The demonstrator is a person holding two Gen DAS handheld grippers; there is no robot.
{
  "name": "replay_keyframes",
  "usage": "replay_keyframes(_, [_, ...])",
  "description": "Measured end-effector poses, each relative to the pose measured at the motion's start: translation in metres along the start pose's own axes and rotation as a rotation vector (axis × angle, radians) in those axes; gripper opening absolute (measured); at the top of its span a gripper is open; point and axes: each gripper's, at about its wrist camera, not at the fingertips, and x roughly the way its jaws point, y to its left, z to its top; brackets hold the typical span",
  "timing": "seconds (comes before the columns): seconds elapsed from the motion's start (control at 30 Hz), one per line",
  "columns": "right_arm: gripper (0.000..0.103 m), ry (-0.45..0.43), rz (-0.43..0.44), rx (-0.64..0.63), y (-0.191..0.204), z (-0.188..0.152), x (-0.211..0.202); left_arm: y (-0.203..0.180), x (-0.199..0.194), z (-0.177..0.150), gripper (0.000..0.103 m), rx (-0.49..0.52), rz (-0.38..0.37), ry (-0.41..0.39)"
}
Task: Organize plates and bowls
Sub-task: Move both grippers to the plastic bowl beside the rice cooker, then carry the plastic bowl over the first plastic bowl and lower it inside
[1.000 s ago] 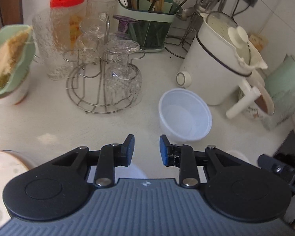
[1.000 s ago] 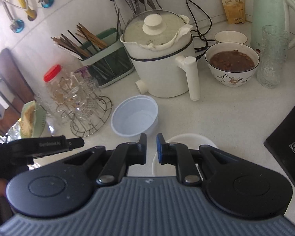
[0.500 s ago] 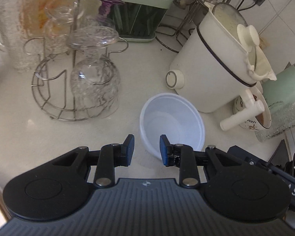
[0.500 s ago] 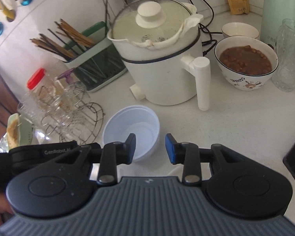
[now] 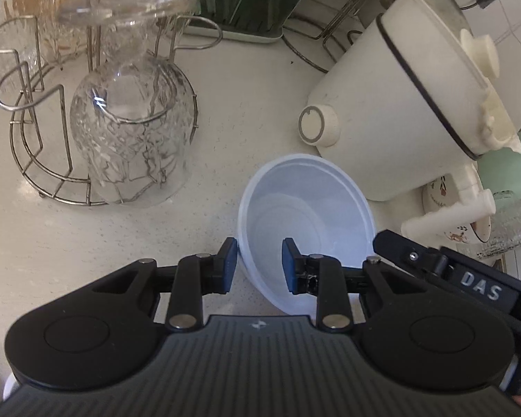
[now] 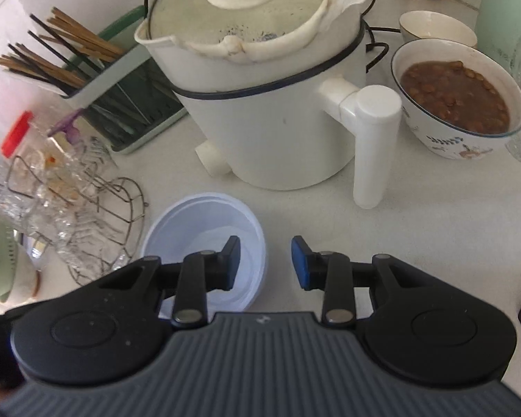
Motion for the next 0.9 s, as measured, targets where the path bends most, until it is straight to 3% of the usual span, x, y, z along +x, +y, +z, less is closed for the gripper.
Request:
replay_keyframes(0.1, [0.033,0.016,0.015,-0.011,0.000,0.001,0.011,0.001,0.001,-0.001,0.031,0.001,0.004,-0.007])
replay_keyframes(0.2, [0.027,0.031,0.007,-0.024,-0.001,-0.001,0.019,0.001,0.002,-0.003,0.018,0.011,-0.011,-0.008])
replay_keyframes(0.33, [0.017,0.057,0.005,-0.032,-0.001,-0.002,0.024,-0.004,0.001,-0.006,0.016,0.054,0.005,-0.022])
replay_keyframes(0.67, [0.017,0.049,0.026,-0.034,-0.004,0.001,0.013,-0.011,-0.009,-0.008,0.016,0.053,0.003,-0.030])
replay_keyframes(0.9, [0.017,0.048,0.089,0.009,-0.003,-0.001,-0.013,-0.017,-0.034,-0.005,0.016,0.077,0.021,-0.054])
